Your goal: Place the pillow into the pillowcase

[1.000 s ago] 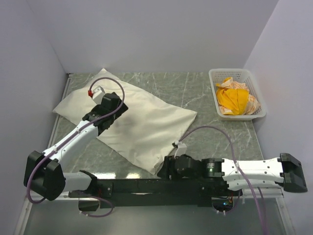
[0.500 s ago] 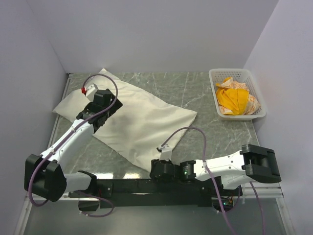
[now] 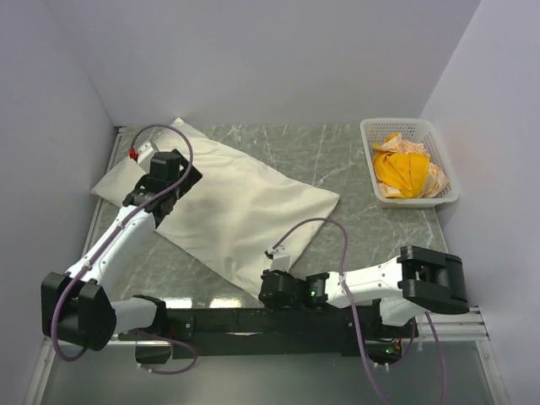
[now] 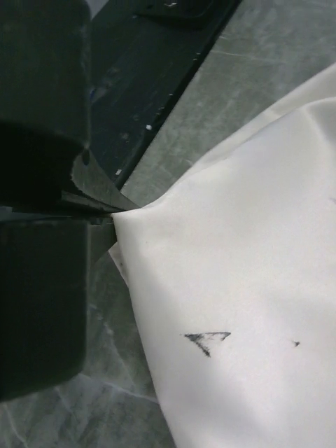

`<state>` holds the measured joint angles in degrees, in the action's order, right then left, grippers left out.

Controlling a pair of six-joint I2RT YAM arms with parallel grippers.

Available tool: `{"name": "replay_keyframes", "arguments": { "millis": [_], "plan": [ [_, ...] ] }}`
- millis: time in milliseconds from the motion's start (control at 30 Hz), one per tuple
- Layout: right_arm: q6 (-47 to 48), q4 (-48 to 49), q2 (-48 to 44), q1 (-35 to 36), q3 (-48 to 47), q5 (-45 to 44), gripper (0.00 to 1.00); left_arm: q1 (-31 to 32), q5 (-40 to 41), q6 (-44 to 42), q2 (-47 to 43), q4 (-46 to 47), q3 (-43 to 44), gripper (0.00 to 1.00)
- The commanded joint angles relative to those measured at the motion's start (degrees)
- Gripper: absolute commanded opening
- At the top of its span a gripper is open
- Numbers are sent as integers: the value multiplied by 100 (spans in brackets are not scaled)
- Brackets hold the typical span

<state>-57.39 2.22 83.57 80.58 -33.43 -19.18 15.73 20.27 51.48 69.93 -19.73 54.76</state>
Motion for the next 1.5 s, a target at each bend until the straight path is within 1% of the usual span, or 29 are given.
{"name": "replay_keyframes", "arguments": {
  "millis": [0, 33, 167, 233, 333, 433, 467, 500, 567, 600, 667, 700, 767, 800, 867, 900, 933, 967, 1000, 1033, 1067, 1100, 1167, 1200, 1233, 1333, 1400, 1433, 1467],
  "plan": [
    [-421, -343, -612, 370, 502, 195, 0, -377, -269, -165, 388, 355, 403, 86],
    [-727, -510, -971, 528, 635, 143, 0, -429, -330, -174, 651, 382, 482, 86],
    [-1432, -1362, -1606, 1151, 1154, 134, 0, -509, -410, -244, 1373, 426, 1061, 85],
    [-1896, -1496, -1895, 1250, 1522, 203, 0, -518, -445, -244, 1723, 382, 1273, 84],
    [-2144, -1154, -2020, 1259, 1901, 380, 0, -527, -471, -244, 2084, 347, 1554, 84],
    [-2119, -1451, -1889, 1250, 1691, 283, 2, -527, -516, -227, 2357, 320, 1739, 84],
    [-2075, -1522, -1880, 1250, 1638, 274, 6, -527, -542, -218, 2411, 329, 1783, 84],
    [-2040, -1566, -1897, 1259, 1560, 240, 17, -527, -568, -218, 2455, 320, 1818, 84],
    [-2022, -1811, -2081, 1259, 1489, 213, 28, -535, -682, -253, 2517, 267, 1906, 84],
    [-2005, -1934, -2334, 1268, 1428, 143, 39, -535, -735, -288, 2404, 302, 1889, 85],
    [-1944, -2398, -2651, 1259, 1322, 29, 53, -535, -840, -428, 2227, 434, 1854, 86],
    [-1908, -2558, -2818, 1268, 1165, -128, 65, -535, -884, -481, 2131, 434, 1889, 88],
    [-1707, -2953, -3241, 1259, 980, -252, 74, -535, -981, -612, 1911, 234, 2063, 90],
    [-1610, -3103, -3337, 1241, 735, -340, 83, -535, -999, -648, 1849, 163, 2134, 91],
    [-1285, -3541, -3479, 1119, 418, -656, 91, -535, -1069, -771, 1560, 118, 2153, 92],
    [-1005, -3657, -3470, 1040, 129, -753, 99, -527, -1191, -771, 1341, 83, 2127, 92],
    [-759, -3684, -3470, 900, 31, -745, 100, -527, -1271, -850, 1226, 74, 2065, 93],
    [-487, -3546, -3453, 403, -110, -606, 100, -509, -1367, -868, 1094, 83, 2004, 94],
    [81, -3414, -3427, 119, -155, -361, 100, -492, -1533, -886, 840, 109, 1925, 97],
    [348, -3247, -3418, -223, -164, 111, 100, -439, -1570, -947, 707, 127, 1768, 98],
    [560, -2915, -3435, -731, -190, 325, 100, -378, -1579, -982, 567, 127, 1688, 99],
    [892, -2781, -3418, -997, -216, 458, 100, -325, -1562, -1017, 313, 83, 1609, 99],
    [1184, -2544, -3321, -1455, -365, 860, 100, -184, -1553, -1070, 40, 48, 1354, 99],
    [1299, -2481, -3190, -1901, -418, 968, 100, -132, -1579, -1062, -110, 56, 1222, 99],
    [1526, -2385, -3111, -2097, -480, 1082, 100, -105, -1788, -1044, -398, 117, 934, 99],
    [1853, -2235, -2917, -2931, -603, 1320, 100, -9, -1957, -1009, -919, 22, 432, 99],
    [2011, -1981, -2873, -3371, -551, 1678, 100, 97, -1870, -1035, -1348, -40, 159, 99],
    [2047, -1832, -2855, -3817, -533, 1768, 100, 193, -1817, -1053, -1507, -31, -164, 99],
    [2082, -1778, -2846, -3960, -516, 1803, 100, 246, -1729, -1079, -1657, -40, -316, 99]
  ]
}}
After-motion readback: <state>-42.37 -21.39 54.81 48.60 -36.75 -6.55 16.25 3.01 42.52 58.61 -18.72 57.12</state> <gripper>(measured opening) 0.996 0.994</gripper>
